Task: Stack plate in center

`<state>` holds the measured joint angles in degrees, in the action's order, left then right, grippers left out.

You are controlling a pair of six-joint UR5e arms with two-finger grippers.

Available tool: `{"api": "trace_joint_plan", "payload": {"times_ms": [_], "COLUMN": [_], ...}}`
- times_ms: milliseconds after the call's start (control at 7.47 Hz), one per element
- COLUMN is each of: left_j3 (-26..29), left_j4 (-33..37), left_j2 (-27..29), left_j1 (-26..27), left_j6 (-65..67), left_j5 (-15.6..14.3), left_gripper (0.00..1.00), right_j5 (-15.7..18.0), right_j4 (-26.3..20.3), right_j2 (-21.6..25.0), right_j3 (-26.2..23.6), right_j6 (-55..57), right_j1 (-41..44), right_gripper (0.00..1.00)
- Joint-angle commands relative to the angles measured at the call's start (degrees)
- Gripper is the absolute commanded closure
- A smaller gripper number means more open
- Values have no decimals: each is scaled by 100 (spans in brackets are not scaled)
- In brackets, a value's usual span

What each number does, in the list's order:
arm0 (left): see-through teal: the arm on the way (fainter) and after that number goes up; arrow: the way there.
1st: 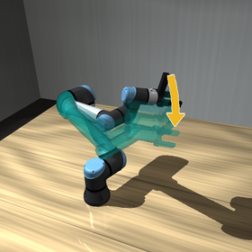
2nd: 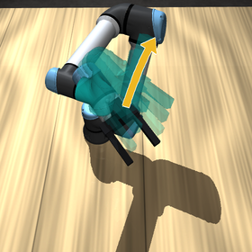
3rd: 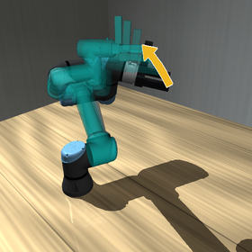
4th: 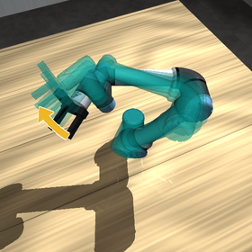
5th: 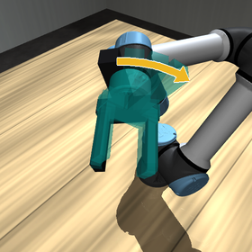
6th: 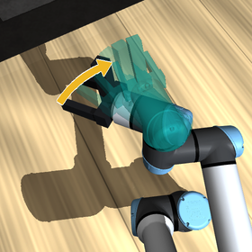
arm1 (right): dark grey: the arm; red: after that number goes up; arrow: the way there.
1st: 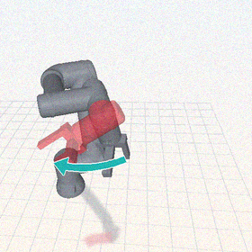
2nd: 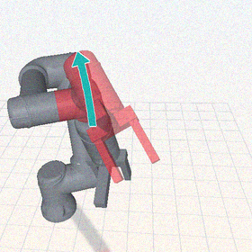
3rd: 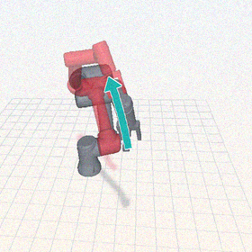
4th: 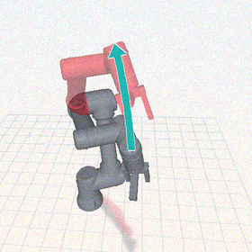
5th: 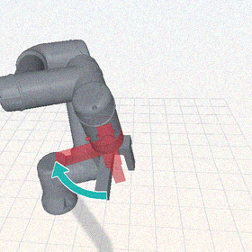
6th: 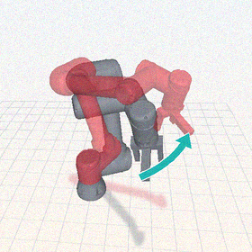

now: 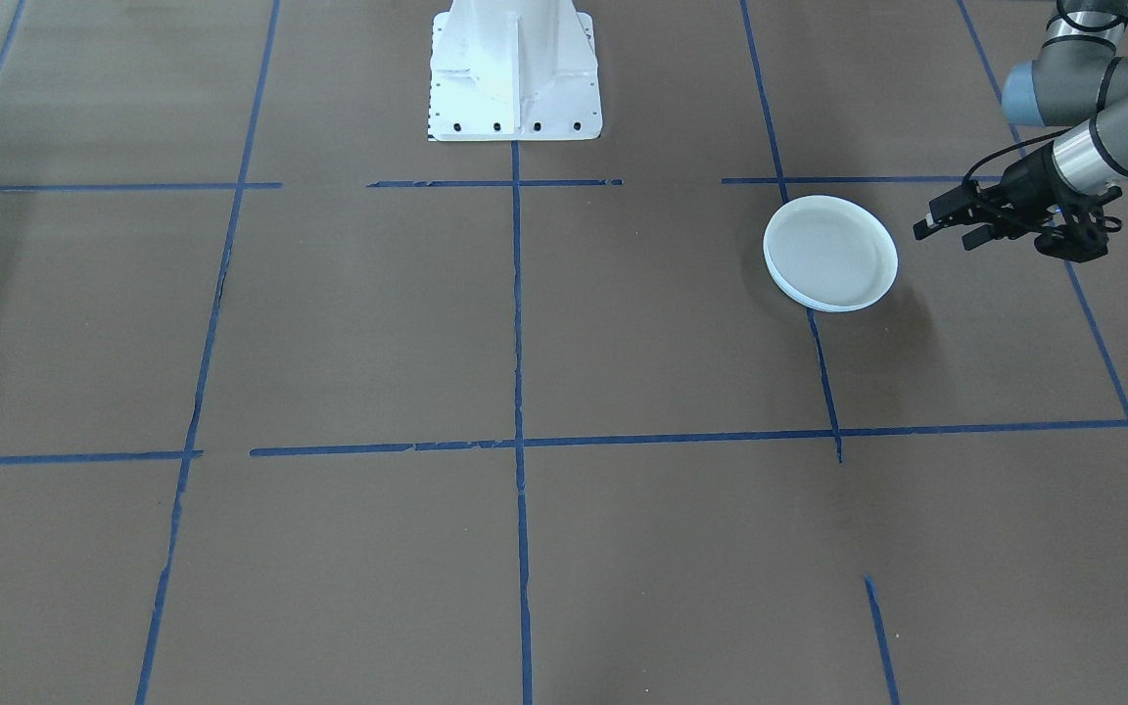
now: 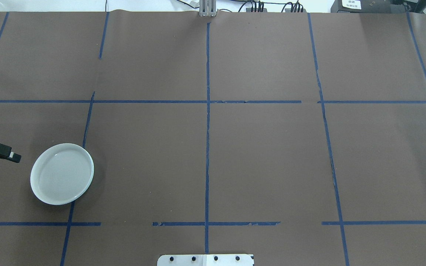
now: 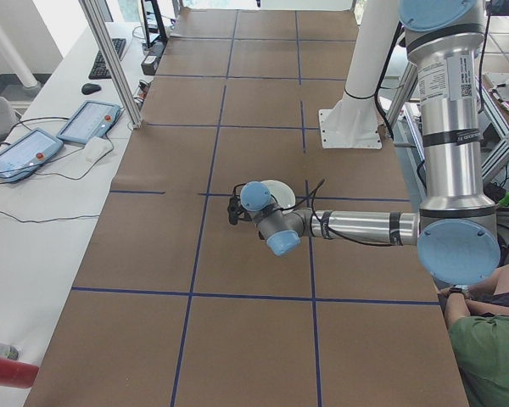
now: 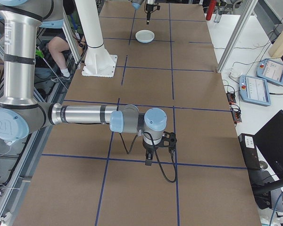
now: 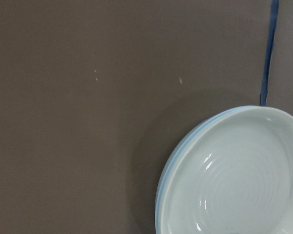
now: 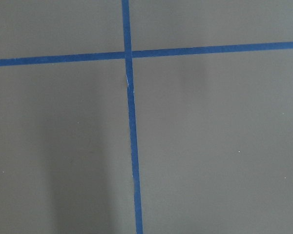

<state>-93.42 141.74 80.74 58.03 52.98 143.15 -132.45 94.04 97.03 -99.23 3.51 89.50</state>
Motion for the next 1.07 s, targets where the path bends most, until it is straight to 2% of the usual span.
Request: {"api": "trace_joint_plan", "payload": {"times_ms": [0, 134, 402, 535, 669, 803, 937], "left_j3": [-1, -53, -228, -369, -518, -511, -450], "left_j4": [-950, -1817, -3513, -4462, -5272, -5689, -5754], "left_j2": [-41, -32, 37, 282, 563, 583, 600], "left_j1": [618, 987, 1647, 2015, 2854, 3411, 3608], "left_j6": [-1677, -2913, -4857, -5807, -6069, -6098, -6098], "left_j5": [-68, -242, -1250, -1568, -1545, -1510, -1458], "left_gripper": [0, 0, 0, 0, 0, 0, 0], "right_j5": [0, 0, 0, 0, 0, 0, 0], "right_j4": [0, 0, 0, 0, 0, 0, 0], "right_j2": [0, 0, 0, 0, 0, 0, 0], "right_j3": [0, 0, 0, 0, 0, 0, 0], "right_j6": [0, 0, 0, 0, 0, 0, 0], "right_j1": [-3, -3, 6, -3, -3, -3, -3], "right_gripper": [0, 0, 0, 0, 0, 0, 0]}}
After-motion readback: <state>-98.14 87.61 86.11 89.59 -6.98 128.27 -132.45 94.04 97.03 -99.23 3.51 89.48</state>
